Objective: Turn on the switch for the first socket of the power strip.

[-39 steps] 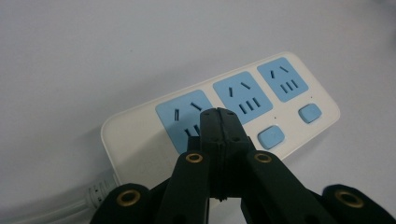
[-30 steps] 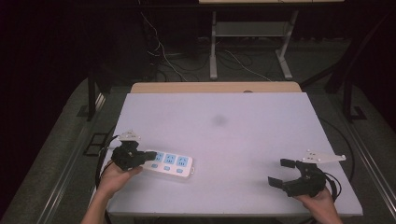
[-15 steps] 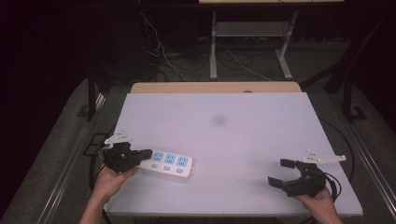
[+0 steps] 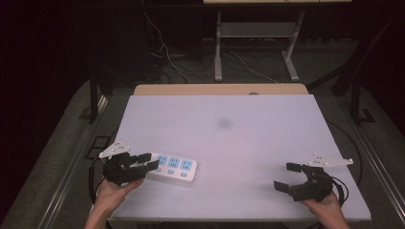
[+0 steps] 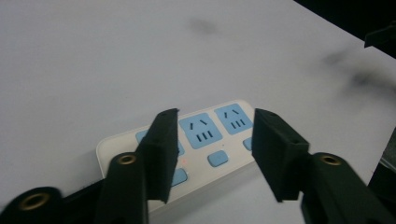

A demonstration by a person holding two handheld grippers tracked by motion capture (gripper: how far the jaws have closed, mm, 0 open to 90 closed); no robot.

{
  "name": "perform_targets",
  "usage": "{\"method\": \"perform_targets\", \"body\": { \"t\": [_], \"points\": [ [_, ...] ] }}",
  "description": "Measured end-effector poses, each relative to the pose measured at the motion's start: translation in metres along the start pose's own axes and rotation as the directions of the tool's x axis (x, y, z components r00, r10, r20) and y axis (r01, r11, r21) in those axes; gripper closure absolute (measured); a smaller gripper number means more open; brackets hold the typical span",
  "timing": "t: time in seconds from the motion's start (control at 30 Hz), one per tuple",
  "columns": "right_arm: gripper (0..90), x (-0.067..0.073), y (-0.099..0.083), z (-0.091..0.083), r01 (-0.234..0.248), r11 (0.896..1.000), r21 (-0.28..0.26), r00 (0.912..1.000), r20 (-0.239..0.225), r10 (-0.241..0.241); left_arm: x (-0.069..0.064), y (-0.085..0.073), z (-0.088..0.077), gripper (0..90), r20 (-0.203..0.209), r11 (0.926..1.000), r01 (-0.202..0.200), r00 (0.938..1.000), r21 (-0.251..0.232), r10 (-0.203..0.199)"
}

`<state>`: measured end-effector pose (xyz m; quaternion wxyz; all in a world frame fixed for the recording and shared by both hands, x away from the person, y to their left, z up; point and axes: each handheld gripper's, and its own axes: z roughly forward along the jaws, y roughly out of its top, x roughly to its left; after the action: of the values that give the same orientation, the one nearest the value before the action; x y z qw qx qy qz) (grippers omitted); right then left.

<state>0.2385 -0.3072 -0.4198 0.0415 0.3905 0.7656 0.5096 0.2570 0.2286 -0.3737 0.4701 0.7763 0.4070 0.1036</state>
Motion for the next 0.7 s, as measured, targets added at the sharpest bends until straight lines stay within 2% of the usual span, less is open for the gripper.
{"method": "perform_targets", "body": {
  "t": [0.13, 0.17, 0.23, 0.3, 0.37, 0.43, 0.7],
  "points": [
    [0.5, 0.000, 0.000, 0.000, 0.003, 1.000, 0.000, 1.0000, -0.001, -0.003, -0.006, -0.004, -0.001, 35.7, -0.009, 0.9996, -0.001, 1.0000, -0.027, 0.000],
    [0.5, 0.000, 0.000, 0.000, 0.002, 1.000, 0.000, 1.0000, -0.001, -0.002, -0.007, -0.005, 0.000, 31.7, 0.006, 0.9994, -0.007, 1.0000, -0.032, 0.008],
    [0.5, 0.000, 0.000, 0.000, 0.002, 1.000, -0.001, 1.0000, -0.002, -0.002, -0.010, -0.008, 0.001, 18.4, 0.017, 0.9993, -0.022, 0.9996, -0.032, 0.022],
    [0.5, 0.000, 0.000, 0.000, 0.002, 1.000, 0.000, 1.0000, -0.002, -0.002, -0.015, -0.012, 0.003, 11.4, 0.009, 0.9988, -0.035, 0.9993, -0.035, 0.036],
    [0.5, 0.000, 0.000, 0.000, 0.002, 1.000, 0.000, 1.0000, -0.003, -0.002, -0.018, -0.015, 0.005, 2.8, 0.032, 0.9987, -0.034, 0.9989, -0.037, 0.035],
    [0.5, 0.000, 0.000, 0.000, 0.002, 1.000, 0.000, 1.0000, -0.003, -0.002, -0.021, -0.017, 0.007, 0.0, 0.042, 0.9984, -0.041, 0.9982, -0.040, 0.043],
    [0.5, 0.001, -0.001, 0.001, 0.007, 1.000, 0.003, 1.0000, -0.005, -0.007, -0.031, -0.029, 0.015, 0.0, 0.060, 0.9954, -0.071, 0.9954, -0.064, 0.075]
  ]
}}
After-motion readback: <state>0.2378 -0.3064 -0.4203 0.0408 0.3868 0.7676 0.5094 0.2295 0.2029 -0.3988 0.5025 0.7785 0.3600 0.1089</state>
